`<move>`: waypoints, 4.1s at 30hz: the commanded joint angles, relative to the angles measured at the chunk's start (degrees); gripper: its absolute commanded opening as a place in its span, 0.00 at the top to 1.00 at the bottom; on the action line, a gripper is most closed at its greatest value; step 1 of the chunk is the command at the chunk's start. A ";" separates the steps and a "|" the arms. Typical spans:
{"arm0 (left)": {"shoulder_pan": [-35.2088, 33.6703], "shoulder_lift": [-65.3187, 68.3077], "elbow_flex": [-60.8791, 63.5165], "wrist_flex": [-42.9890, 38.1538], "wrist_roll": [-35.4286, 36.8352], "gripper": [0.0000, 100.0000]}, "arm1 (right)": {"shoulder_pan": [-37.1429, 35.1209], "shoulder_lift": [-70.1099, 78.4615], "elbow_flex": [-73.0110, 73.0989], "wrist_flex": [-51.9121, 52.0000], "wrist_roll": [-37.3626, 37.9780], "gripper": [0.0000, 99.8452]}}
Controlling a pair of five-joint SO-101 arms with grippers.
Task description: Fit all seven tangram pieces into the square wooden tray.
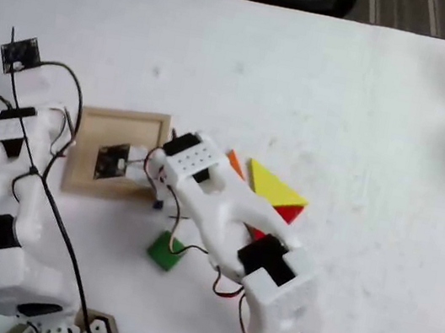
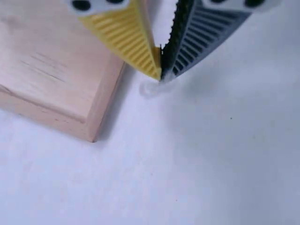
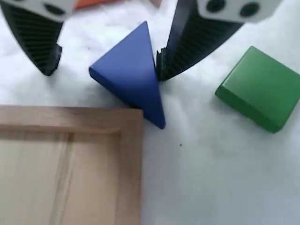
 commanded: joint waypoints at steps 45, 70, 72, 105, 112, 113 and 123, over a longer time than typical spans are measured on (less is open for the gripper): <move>-0.48 -0.13 -3.43 -1.93 -0.53 0.97 | -4.35 9.27 -16.70 7.60 8.88 0.77; -1.36 -0.13 -3.34 -1.93 -0.53 0.97 | 5.41 8.13 -21.80 13.93 -11.08 0.76; -1.36 -0.13 -3.34 -1.93 -0.53 0.97 | 4.35 7.87 -21.80 13.93 -7.91 0.70; -1.10 -0.13 -3.43 -3.16 -0.53 0.97 | -5.05 11.91 -21.36 7.08 11.25 0.67; -1.27 -0.13 -3.34 -3.16 -0.53 0.97 | -4.26 12.00 -21.36 7.16 11.25 0.79; -1.27 -0.13 -3.34 -3.16 -0.53 0.97 | -3.91 12.00 -21.36 7.34 11.25 0.80; -1.36 -0.13 -3.16 -3.16 -0.53 0.97 | 5.32 9.45 -20.13 10.51 11.25 0.80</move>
